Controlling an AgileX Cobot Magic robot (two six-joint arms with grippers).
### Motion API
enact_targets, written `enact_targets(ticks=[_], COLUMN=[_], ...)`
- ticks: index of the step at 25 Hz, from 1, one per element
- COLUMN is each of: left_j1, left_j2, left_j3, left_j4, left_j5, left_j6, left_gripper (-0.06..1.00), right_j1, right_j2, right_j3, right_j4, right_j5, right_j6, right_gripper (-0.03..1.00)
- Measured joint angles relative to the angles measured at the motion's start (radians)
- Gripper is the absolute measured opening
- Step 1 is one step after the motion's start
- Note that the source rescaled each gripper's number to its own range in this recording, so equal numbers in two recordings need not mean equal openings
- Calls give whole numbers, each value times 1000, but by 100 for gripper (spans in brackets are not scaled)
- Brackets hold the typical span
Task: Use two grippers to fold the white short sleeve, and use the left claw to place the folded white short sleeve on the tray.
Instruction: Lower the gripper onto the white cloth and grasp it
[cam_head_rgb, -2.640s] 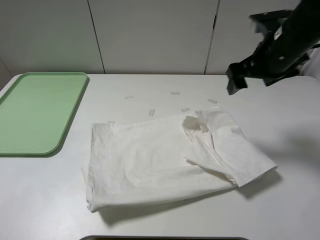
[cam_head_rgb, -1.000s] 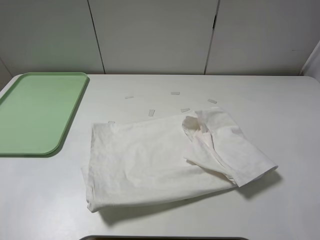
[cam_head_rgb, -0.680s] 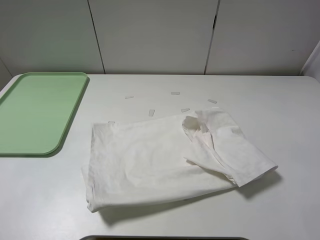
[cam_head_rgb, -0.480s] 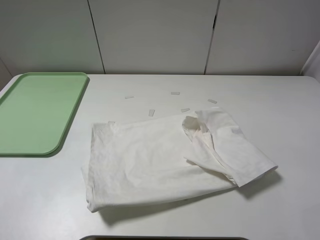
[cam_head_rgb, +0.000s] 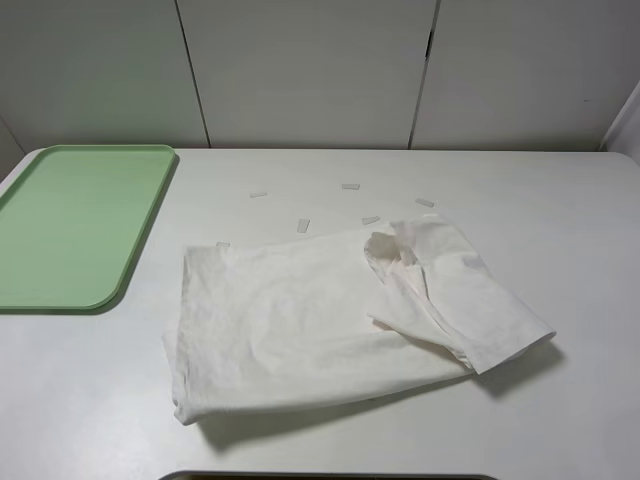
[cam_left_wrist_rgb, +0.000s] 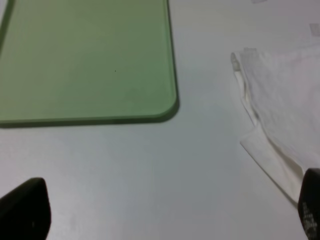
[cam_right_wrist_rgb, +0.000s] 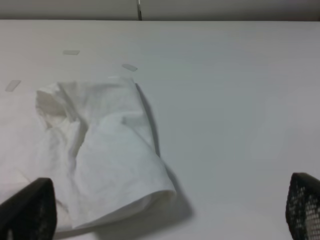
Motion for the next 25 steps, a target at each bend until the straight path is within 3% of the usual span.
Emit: enact_targets(ticks=[25], left_j1=[0], left_j2=[0], left_j3=[0], left_j4=[-25], left_j5=[0], left_j6=[0], left_gripper=[100], right_j1=[0], right_j2=[0], right_j3=[0], right_j4=[0], right_j5=[0], right_j6=[0], right_gripper=[100])
